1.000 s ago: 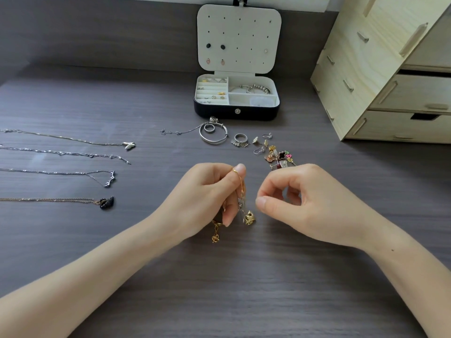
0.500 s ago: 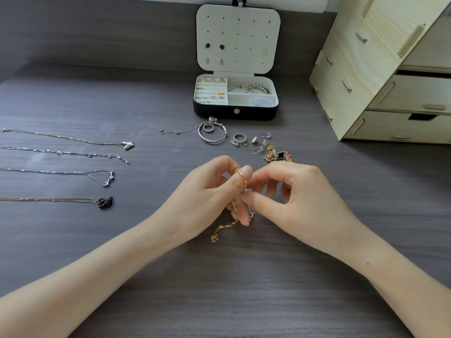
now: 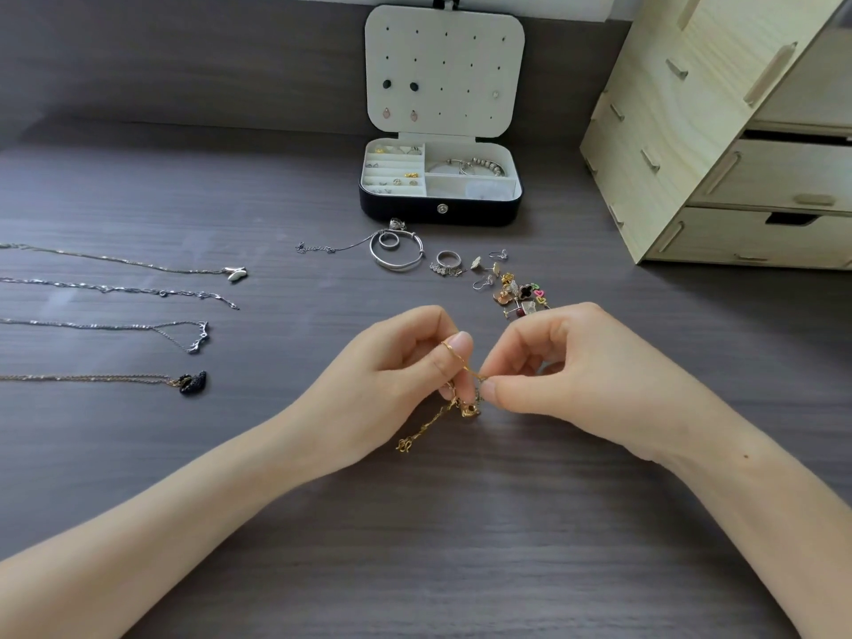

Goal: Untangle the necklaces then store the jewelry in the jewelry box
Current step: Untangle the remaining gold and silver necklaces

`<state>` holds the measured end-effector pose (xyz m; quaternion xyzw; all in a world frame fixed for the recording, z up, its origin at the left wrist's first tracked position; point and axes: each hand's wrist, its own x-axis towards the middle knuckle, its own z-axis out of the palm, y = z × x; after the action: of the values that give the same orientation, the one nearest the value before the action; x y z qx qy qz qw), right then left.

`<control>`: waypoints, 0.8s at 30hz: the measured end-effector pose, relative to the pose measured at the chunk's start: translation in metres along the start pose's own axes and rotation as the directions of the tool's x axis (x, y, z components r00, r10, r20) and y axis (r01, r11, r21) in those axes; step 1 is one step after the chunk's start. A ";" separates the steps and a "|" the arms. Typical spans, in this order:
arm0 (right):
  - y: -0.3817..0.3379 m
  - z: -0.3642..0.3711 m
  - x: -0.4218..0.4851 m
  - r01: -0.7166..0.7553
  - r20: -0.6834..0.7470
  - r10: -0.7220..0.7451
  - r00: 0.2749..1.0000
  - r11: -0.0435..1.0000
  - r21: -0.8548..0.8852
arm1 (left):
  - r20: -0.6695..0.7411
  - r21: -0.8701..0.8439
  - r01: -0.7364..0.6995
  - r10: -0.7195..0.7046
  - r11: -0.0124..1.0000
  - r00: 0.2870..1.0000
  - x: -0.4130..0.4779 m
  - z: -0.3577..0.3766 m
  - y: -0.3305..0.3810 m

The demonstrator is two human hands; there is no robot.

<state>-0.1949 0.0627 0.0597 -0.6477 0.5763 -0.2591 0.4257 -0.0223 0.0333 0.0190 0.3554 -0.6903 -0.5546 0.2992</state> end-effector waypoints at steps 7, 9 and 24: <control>0.001 -0.004 0.001 -0.012 0.008 0.012 1.000 1.000 -0.014 | 0.056 -0.022 0.004 -0.003 1.000 0.998 -0.002 -0.003 -0.001; 0.002 -0.005 0.001 0.014 0.009 -0.014 1.000 0.999 -0.048 | 0.055 -0.033 0.011 -0.009 0.999 0.998 -0.002 -0.004 -0.001; 0.006 0.005 -0.002 0.144 -0.187 -0.238 0.953 0.900 -0.411 | -0.047 0.272 -0.096 0.113 0.957 0.992 -0.006 0.003 0.002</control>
<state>-0.1947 0.0662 0.0523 -0.7386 0.5955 -0.2530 0.1892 -0.0215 0.0405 0.0204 0.3729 -0.7675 -0.4276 0.2984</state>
